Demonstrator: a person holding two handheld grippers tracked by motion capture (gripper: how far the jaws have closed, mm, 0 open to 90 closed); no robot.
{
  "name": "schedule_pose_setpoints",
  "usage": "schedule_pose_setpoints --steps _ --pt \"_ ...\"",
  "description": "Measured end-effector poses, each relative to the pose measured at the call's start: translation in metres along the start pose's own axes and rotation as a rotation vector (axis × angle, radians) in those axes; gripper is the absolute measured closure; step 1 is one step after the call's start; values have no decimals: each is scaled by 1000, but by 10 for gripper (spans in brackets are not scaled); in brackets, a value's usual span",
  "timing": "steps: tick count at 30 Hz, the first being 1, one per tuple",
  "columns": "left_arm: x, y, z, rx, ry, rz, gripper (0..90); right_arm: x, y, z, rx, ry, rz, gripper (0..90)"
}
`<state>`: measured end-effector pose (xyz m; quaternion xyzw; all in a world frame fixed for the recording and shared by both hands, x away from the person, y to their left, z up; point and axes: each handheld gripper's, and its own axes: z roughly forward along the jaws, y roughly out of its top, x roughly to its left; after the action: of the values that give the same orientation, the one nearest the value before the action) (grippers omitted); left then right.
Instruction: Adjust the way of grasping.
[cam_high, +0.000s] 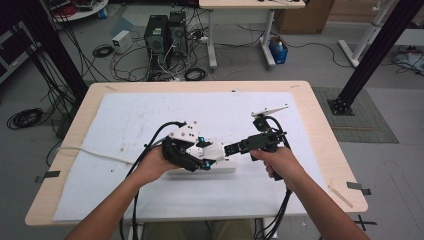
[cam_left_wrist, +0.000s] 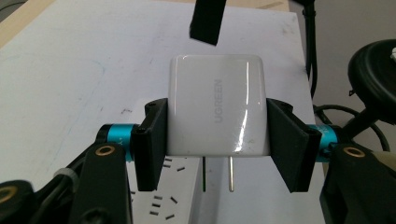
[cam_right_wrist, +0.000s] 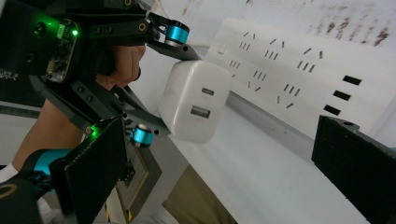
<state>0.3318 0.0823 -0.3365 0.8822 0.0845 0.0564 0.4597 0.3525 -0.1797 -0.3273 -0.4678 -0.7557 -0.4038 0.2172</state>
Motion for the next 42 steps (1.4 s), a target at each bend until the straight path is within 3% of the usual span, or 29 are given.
schedule_pose_setpoints --steps 4,17,20,23,26,29,32,35,42 --pt "-2 3 3 -3 -1 17 426 1 3 8 18 30 21 32" --pt "-5 8 7 -19 5 54 426 0 5 23 43 61 49 57" --pt "-7 8 8 -17 11 63 426 -2 5 25 22 104 71 167" --pt "-7 8 8 -21 13 68 425 -3 6 26 23 123 81 171" --pt "-8 9 8 -29 21 80 425 -4 5 27 31 136 81 250" --pt "-9 9 8 -26 21 86 425 -5 4 28 25 148 82 275" --pt "-10 9 9 -19 23 98 425 -8 3 29 7 204 109 353" --pt "-12 9 10 -13 36 126 426 -12 1 29 1 228 118 413" --pt "-12 9 10 -13 44 132 425 -16 -2 30 -1 245 134 493"
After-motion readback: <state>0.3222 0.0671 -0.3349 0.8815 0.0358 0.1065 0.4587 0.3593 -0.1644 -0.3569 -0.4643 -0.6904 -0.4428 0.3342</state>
